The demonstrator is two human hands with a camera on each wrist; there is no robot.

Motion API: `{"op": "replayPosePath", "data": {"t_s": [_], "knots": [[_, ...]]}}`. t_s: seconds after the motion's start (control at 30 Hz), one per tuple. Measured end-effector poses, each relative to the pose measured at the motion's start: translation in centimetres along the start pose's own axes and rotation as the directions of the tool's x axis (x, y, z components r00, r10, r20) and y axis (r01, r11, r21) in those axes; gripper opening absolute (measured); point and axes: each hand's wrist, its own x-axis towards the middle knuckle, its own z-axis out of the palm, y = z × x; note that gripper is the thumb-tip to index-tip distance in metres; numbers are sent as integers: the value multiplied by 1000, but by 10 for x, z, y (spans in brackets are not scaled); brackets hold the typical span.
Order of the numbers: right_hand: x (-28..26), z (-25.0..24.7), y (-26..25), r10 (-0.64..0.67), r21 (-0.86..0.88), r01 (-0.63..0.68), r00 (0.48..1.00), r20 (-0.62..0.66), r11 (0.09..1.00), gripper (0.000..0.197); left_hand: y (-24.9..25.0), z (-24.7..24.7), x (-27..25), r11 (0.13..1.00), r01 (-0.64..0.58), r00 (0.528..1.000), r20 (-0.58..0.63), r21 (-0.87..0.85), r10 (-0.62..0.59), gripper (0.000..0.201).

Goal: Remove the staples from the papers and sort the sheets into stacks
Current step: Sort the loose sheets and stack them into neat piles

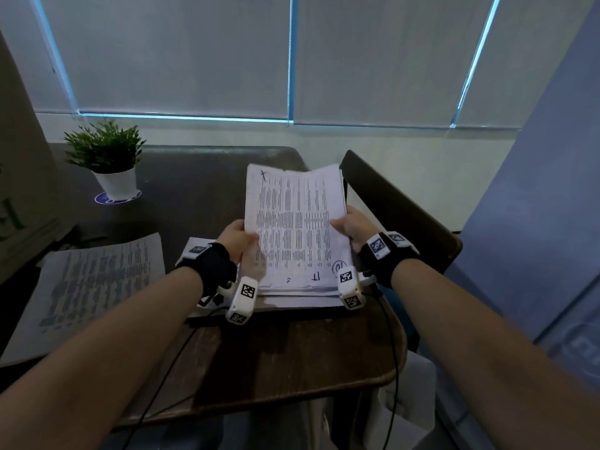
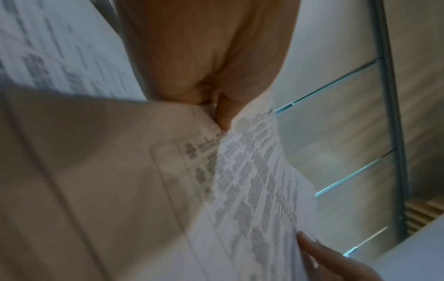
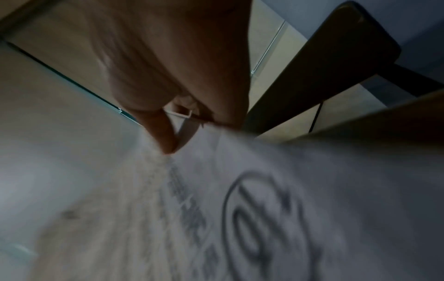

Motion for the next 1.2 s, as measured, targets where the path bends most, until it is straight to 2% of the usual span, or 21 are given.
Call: {"op": "replayPosePath", "data": {"t_s": [0.03, 0.1, 0.17, 0.2, 0.27, 0.3, 0.37, 0.47, 0.53, 0.57, 0.6, 0.67, 0.77, 0.83, 0.9, 0.97, 1.0, 1.07, 1.13, 1.2], "knots": [[-9, -1, -7, -7, 81, 5, 1000, 22, 997, 44, 5, 1, -1, 998, -59, 998, -33, 2, 59, 23], [-19, -3, -22, -51, 220, 33, 996, 75, 975, 58, 23, 2, -5, 984, -173, 984, -58, -46, 170, 18], [-28, -2, -46, -150, 292, 129, 988, 49, 948, 71, 49, 4, -12, 952, -301, 951, -93, -45, 296, 19], [-32, -1, -59, -210, 323, 192, 977, 23, 927, 65, 62, 6, -16, 931, -364, 927, -111, -26, 359, 18], [-39, 4, -82, -329, 363, 306, 944, 3, 880, 38, 82, 10, -26, 875, -485, 867, -128, 7, 482, 19], [-43, 5, -89, -380, 359, 354, 925, 3, 864, 33, 88, 13, -29, 844, -536, 834, -146, 14, 532, 20], [-50, 2, -91, -420, 333, 388, 907, 28, 859, 37, 89, 12, -35, 817, -577, 800, -195, 12, 568, 23], [-54, 0, -60, -320, 302, 260, 933, 167, 917, 45, 64, 6, -32, 842, -538, 809, -264, 26, 525, 15], [-57, 6, -39, -237, 247, 187, 952, 192, 951, 45, 49, 7, -29, 873, -486, 830, -285, 54, 479, 44], [-58, 11, -33, -227, 228, 187, 960, 164, 955, 44, 44, 9, -30, 884, -463, 840, -285, 65, 461, 48], [-59, 15, -32, -242, 223, 210, 962, 127, 952, 43, 45, 12, -30, 884, -462, 836, -300, 67, 460, 40], [-62, 19, -45, -295, 232, 271, 953, 73, 934, 39, 56, 15, -32, 863, -502, 804, -340, 54, 489, 7], [-70, 19, -75, -321, 256, 299, 946, 48, 919, 27, 72, 14, -34, 809, -584, 757, -317, 62, 571, 16], [-69, 19, -77, -342, 227, 327, 939, 29, 918, 27, 67, 16, -30, 807, -586, 757, -312, 65, 575, 23], [-63, 21, -55, -286, 221, 272, 957, 34, 937, 33, 48, 21, -27, 852, -523, 794, -363, 0, 487, 23], [-53, 24, -19, -152, 136, 144, 987, 48, 980, 36, 20, 27, -22, 923, -384, 862, -371, -35, 344, 13], [-48, 25, -4, -72, 71, 69, 996, 46, 995, 34, 8, 29, -19, 957, -289, 895, -357, -3, 269, 14], [-42, 27, 13, 11, 32, -12, 999, 45, 999, 35, -3, 32, -14, 980, -190, 922, -331, 62, 200, 21], [-40, 28, 10, -29, 40, 29, 1000, -6, 999, 37, 3, 34, -15, 978, -181, 927, -313, 104, 205, 20], [-41, 27, -2, -137, 35, 141, 986, -95, 989, 37, 17, 33, -22, 966, -204, 916, -318, 160, 246, 13]]}}
